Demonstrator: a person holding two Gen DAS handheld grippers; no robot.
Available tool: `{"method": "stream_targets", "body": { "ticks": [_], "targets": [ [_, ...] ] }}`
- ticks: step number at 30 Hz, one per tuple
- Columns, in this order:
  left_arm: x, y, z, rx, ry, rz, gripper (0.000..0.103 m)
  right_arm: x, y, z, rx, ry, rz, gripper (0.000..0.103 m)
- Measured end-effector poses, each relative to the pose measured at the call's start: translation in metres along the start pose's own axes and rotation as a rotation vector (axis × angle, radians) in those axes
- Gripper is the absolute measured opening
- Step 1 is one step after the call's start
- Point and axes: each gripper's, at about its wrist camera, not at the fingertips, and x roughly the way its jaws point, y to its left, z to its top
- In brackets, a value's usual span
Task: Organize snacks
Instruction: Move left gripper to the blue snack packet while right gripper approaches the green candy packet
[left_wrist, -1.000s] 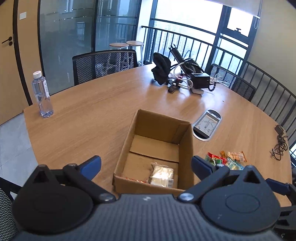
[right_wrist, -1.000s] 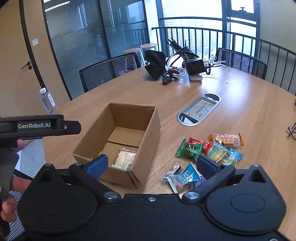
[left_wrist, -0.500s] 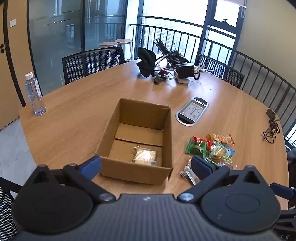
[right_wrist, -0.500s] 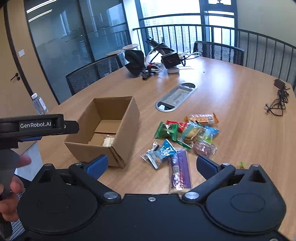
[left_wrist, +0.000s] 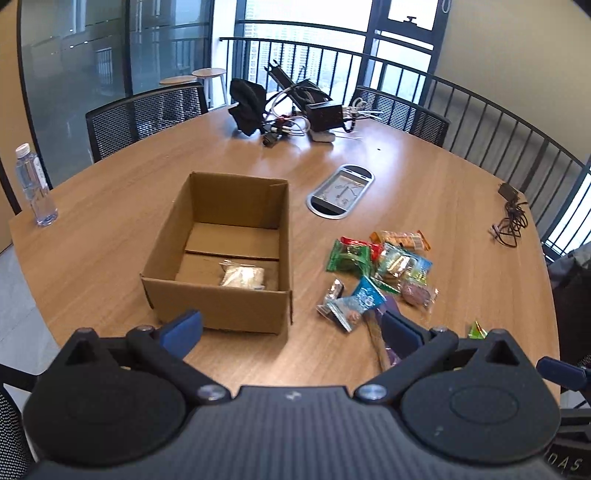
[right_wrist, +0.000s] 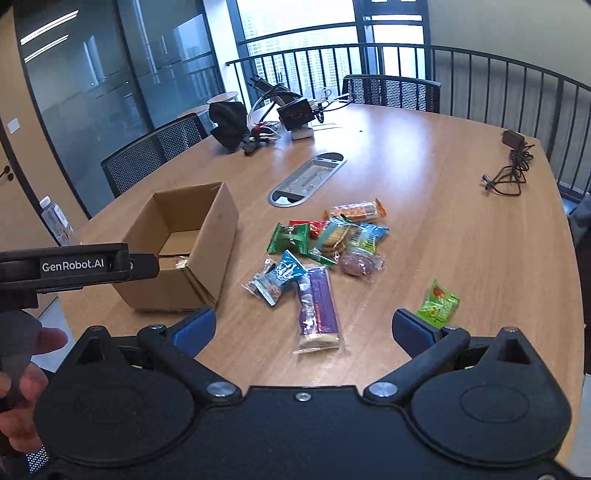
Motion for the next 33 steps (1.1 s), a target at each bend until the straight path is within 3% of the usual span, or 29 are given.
{"method": "stream_targets", "body": {
  "ticks": [5,15,25,33],
  "targets": [
    [0.006,-0.013,-0.003,0.018,0.023,-0.047,0.101,-0.004,-0.011,-0.005,0.027,-0.001,-0.028,0.101],
    [0.025,-0.037,-0.005,0.054,0.059,-0.128,0.093,-0.002,-0.038,-0.011,0.101,0.019,-0.086,0.083],
    [0.055,-0.052,0.007,0.106,0.084,-0.170,0.071,0.009,-0.059,-0.011,0.159,0.042,-0.131,0.070],
    [0.088,-0.066,0.015,0.214,0.123,-0.164,0.062,0.029,-0.078,-0.005,0.219,0.077,-0.168,0.065]
  ]
}}
